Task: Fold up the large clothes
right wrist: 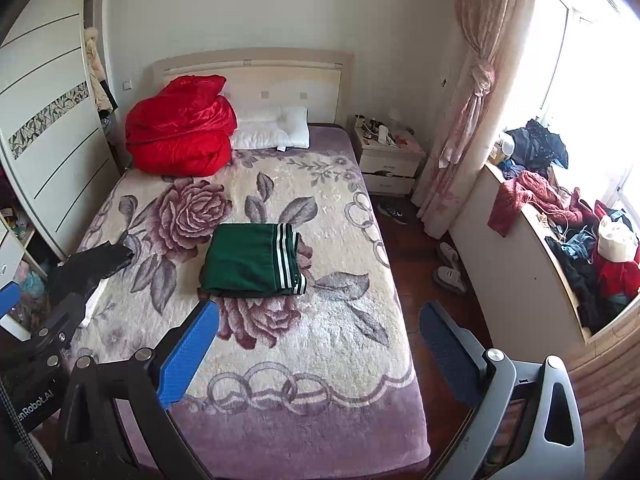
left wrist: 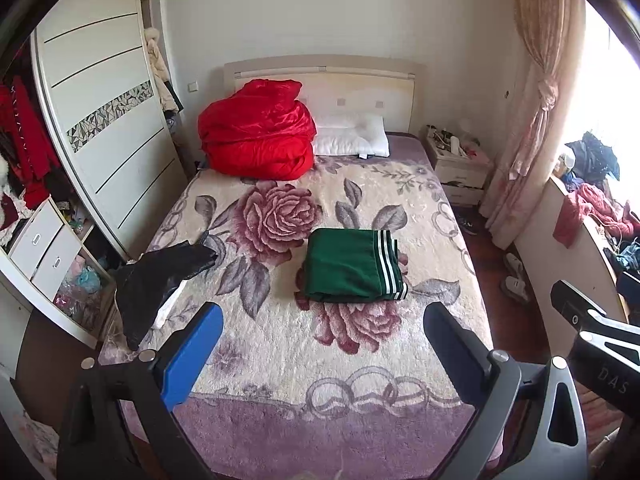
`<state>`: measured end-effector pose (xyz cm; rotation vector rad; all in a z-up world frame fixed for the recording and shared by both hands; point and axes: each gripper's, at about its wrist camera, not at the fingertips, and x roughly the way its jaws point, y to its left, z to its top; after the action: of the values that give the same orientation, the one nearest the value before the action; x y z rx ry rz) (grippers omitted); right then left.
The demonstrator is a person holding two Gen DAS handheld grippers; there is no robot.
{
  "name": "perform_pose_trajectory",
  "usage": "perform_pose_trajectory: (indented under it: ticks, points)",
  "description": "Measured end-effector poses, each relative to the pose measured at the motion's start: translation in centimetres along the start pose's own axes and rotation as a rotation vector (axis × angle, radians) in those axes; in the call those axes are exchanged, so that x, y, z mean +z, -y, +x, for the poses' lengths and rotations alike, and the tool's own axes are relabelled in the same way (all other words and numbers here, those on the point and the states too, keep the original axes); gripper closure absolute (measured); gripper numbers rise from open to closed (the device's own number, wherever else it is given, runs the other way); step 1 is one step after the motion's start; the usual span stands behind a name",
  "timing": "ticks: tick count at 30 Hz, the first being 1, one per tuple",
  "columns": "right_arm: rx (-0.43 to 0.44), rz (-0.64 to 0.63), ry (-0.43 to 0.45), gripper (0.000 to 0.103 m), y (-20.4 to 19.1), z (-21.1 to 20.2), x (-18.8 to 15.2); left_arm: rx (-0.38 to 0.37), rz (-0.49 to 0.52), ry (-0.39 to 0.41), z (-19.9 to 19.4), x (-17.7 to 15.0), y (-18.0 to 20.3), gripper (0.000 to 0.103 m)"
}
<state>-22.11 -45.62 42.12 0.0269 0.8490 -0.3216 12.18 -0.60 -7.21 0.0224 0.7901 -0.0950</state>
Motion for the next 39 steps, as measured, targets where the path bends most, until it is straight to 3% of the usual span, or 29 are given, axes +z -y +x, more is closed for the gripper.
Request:
perform_pose_trajectory:
  ticks: [22,39]
  points:
    - [0.044,-0.001,0.030,0.000,1.6,-1.3,0.7,0.024,-0.007,0.072,-2.3,0.1,-0.3,0.000]
    - [0.055,0.012,0.036,0.000,1.0,-1.9,0.1,0.023,0.009,0.083,-2.9,0.6,-0.2,0.000]
